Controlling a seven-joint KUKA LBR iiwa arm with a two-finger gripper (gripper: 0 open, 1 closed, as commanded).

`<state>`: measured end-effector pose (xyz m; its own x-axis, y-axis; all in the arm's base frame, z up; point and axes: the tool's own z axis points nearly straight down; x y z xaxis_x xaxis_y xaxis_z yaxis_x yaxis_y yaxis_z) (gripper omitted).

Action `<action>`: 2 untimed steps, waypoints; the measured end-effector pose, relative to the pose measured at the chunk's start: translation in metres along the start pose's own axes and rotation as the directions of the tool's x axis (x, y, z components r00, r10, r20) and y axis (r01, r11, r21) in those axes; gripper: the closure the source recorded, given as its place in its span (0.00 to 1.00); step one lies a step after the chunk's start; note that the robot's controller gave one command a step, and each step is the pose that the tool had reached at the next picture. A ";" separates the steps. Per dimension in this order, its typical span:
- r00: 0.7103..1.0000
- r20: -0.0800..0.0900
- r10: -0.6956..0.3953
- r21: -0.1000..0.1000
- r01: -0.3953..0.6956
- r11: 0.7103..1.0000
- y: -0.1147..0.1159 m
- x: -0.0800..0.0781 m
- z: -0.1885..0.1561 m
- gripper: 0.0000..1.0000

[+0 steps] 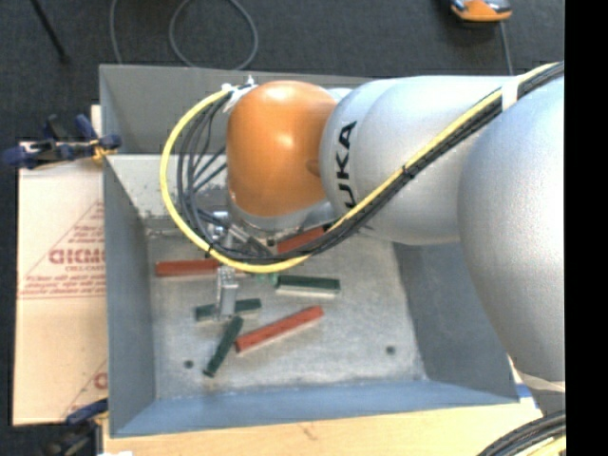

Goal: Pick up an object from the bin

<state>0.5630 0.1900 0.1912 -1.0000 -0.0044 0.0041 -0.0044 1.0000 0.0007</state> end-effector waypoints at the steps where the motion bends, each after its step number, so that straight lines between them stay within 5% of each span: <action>1: 1.000 0.007 0.005 -0.001 -0.005 1.000 -0.001 -0.002 -0.004 1.00; 2: 0.973 0.003 -0.229 0.002 0.229 0.973 0.018 0.036 0.028 1.00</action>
Offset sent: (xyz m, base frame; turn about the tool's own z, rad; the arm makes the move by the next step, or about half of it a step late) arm 0.0000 0.0000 0.0000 0.0000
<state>0.5273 0.2075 0.1633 -0.9724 -0.2332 0.0005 -0.2332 0.9724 0.0000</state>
